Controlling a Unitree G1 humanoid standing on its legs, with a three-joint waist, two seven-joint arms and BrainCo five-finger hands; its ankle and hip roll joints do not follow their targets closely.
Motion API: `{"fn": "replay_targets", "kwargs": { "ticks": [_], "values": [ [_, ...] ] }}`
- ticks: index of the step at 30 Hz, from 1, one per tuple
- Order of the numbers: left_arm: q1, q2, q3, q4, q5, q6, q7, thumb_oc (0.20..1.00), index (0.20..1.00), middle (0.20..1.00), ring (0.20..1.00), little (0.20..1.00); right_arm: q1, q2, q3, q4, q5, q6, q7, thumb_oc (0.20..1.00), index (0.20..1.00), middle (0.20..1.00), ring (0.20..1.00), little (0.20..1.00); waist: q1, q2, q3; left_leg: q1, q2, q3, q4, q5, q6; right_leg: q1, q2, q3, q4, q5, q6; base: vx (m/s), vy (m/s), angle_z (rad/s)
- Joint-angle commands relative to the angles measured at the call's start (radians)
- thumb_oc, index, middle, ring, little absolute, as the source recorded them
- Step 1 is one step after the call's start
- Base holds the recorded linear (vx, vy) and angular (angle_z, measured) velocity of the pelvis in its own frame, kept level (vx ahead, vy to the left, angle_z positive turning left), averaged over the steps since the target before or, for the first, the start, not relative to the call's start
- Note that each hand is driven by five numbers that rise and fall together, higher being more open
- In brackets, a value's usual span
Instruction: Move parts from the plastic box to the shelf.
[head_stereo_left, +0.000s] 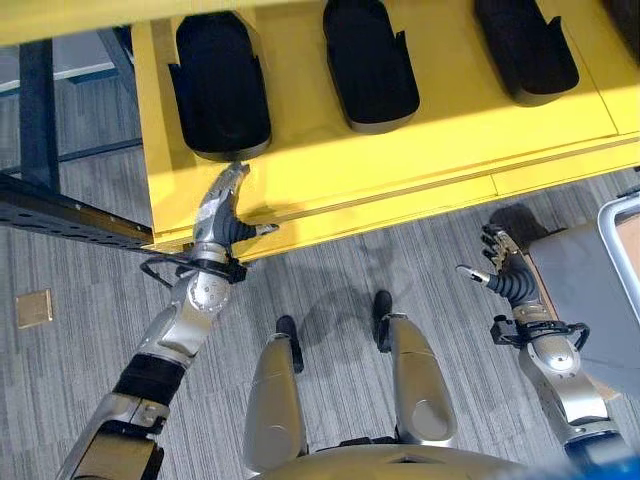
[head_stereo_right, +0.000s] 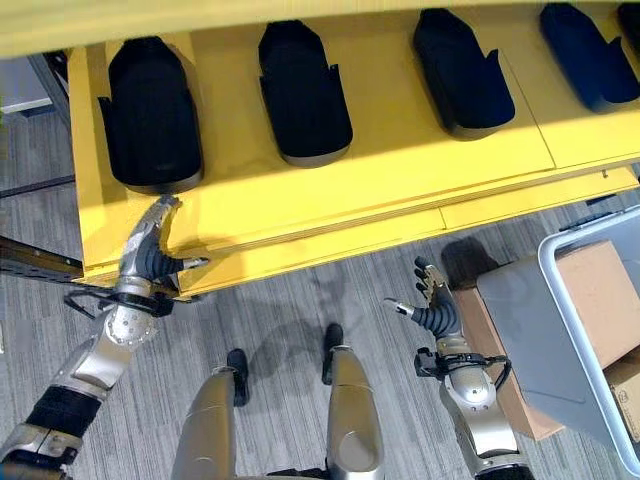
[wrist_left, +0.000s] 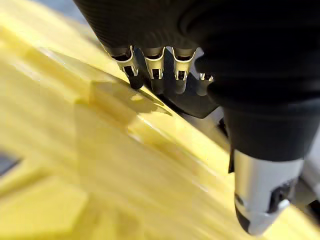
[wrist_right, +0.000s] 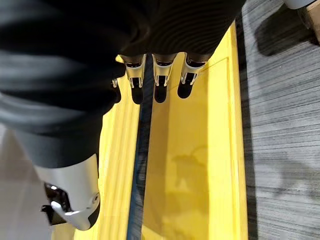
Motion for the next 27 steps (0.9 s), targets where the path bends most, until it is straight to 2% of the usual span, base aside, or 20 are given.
{"fn": "replay_targets", "kwargs": {
  "ticks": [1, 3, 4, 5, 6, 9, 13, 14, 16, 19, 23, 27],
  "values": [
    [0.105, -0.036, -0.027, -0.019, -0.280, -0.071, -0.121, 1.000, 1.000, 1.000, 1.000, 1.000, 0.010, -0.010, -0.032, -0.041, 0.018, -0.031, 0.020, 1.000, 1.000, 1.000, 1.000, 1.000, -0.006, 0.015, -0.020, 0.041, 0.043, -0.013, -0.033, 0.032, -0.017, 0.095, -0.041, 0.022, -0.041, 0.007, 0.067, 0.00, -0.029, 0.04],
    [0.156, -0.055, -0.024, -0.025, -0.469, -0.089, -0.184, 1.000, 1.000, 1.000, 1.000, 1.000, 0.012, -0.013, -0.033, -0.044, 0.020, -0.034, 0.031, 1.000, 1.000, 1.000, 1.000, 1.000, 0.000, 0.018, -0.025, 0.065, 0.041, -0.016, -0.054, 0.038, -0.017, 0.119, -0.041, 0.016, -0.057, 0.012, 0.068, 0.01, -0.021, 0.08],
    [0.157, -0.054, -0.024, -0.026, -0.470, -0.088, -0.185, 1.000, 1.000, 1.000, 1.000, 1.000, 0.012, -0.013, -0.032, -0.044, 0.020, -0.034, 0.031, 1.000, 1.000, 1.000, 1.000, 1.000, -0.001, 0.017, -0.024, 0.067, 0.041, -0.017, -0.056, 0.039, -0.017, 0.122, -0.041, 0.016, -0.058, 0.013, 0.068, 0.02, -0.023, 0.10],
    [0.205, -0.072, -0.032, -0.033, -0.639, -0.086, -0.255, 1.000, 1.000, 1.000, 1.000, 1.000, 0.013, -0.007, -0.030, -0.042, 0.030, -0.035, 0.044, 1.000, 1.000, 1.000, 1.000, 1.000, 0.004, 0.021, -0.031, 0.091, 0.041, -0.019, -0.076, 0.049, -0.018, 0.149, -0.041, 0.007, -0.077, 0.018, 0.069, 0.03, -0.030, 0.10],
    [0.253, -0.080, -0.033, -0.033, -0.744, -0.066, -0.311, 1.000, 1.000, 1.000, 1.000, 1.000, 0.014, 0.000, -0.026, -0.032, 0.040, -0.031, 0.058, 1.000, 1.000, 1.000, 1.000, 1.000, 0.011, 0.028, -0.038, 0.120, 0.038, -0.024, -0.106, 0.060, -0.019, 0.182, -0.040, 0.000, -0.101, 0.025, 0.070, 0.03, -0.044, 0.18],
    [0.330, -0.072, -0.023, -0.056, -0.817, -0.047, -0.366, 1.000, 1.000, 1.000, 1.000, 1.000, 0.027, 0.003, -0.029, -0.034, 0.042, -0.028, 0.076, 1.000, 1.000, 1.000, 1.000, 1.000, 0.020, 0.037, -0.057, 0.165, 0.037, -0.031, -0.156, 0.077, -0.019, 0.233, -0.037, -0.019, -0.145, 0.034, 0.072, 0.03, -0.026, 0.15],
    [0.390, -0.078, 0.002, -0.067, -0.831, -0.041, -0.385, 1.000, 1.000, 1.000, 1.000, 1.000, 0.048, 0.009, -0.038, -0.034, 0.049, -0.024, 0.090, 1.000, 1.000, 1.000, 1.000, 1.000, 0.029, 0.047, -0.080, 0.211, 0.033, -0.035, -0.221, 0.101, -0.020, 0.277, -0.028, -0.040, -0.195, 0.041, 0.074, 0.02, -0.014, 0.15],
    [0.438, -0.094, 0.029, -0.065, -0.860, -0.033, -0.400, 1.000, 1.000, 1.000, 1.000, 1.000, 0.070, 0.013, -0.054, -0.039, 0.056, -0.022, 0.101, 1.000, 1.000, 1.000, 1.000, 1.000, 0.034, 0.055, -0.108, 0.262, 0.027, -0.036, -0.294, 0.131, -0.021, 0.322, -0.018, -0.054, -0.259, 0.057, 0.078, 0.01, -0.017, 0.22],
    [0.472, -0.109, 0.053, -0.075, -0.876, -0.032, -0.404, 1.000, 1.000, 1.000, 1.000, 1.000, 0.088, 0.016, -0.063, -0.043, 0.059, -0.020, 0.108, 1.000, 1.000, 1.000, 1.000, 1.000, 0.038, 0.059, -0.133, 0.291, 0.029, -0.032, -0.341, 0.147, -0.022, 0.347, -0.011, -0.059, -0.301, 0.067, 0.080, 0.03, -0.020, 0.09],
    [0.515, -0.140, 0.099, -0.078, -0.906, -0.031, -0.418, 1.000, 1.000, 1.000, 1.000, 1.000, 0.117, 0.030, -0.072, -0.035, 0.083, -0.010, 0.125, 1.000, 1.000, 1.000, 1.000, 1.000, 0.046, 0.065, -0.190, 0.355, 0.039, -0.021, -0.462, 0.203, -0.027, 0.400, 0.003, -0.074, -0.401, 0.102, 0.089, 0.04, -0.008, -0.04],
    [0.555, -0.178, 0.137, -0.061, -0.883, -0.030, -0.412, 1.000, 1.000, 1.000, 1.000, 1.000, 0.164, 0.060, -0.080, -0.014, 0.148, 0.014, 0.146, 1.000, 1.000, 1.000, 1.000, 1.000, 0.052, 0.070, -0.256, 0.424, 0.059, -0.006, -0.606, 0.271, -0.046, 0.466, 0.022, -0.098, -0.525, 0.148, 0.101, 0.04, 0.005, 0.00],
    [0.569, -0.194, 0.145, -0.050, -0.889, -0.026, -0.407, 1.000, 1.000, 1.000, 1.000, 1.000, 0.173, 0.074, -0.073, -0.010, 0.176, 0.025, 0.147, 1.000, 1.000, 1.000, 1.000, 1.000, 0.055, 0.070, -0.279, 0.441, 0.067, 0.002, -0.651, 0.294, -0.056, 0.483, 0.029, -0.103, -0.568, 0.161, 0.105, 0.00, 0.008, -0.02]
  ]
}}
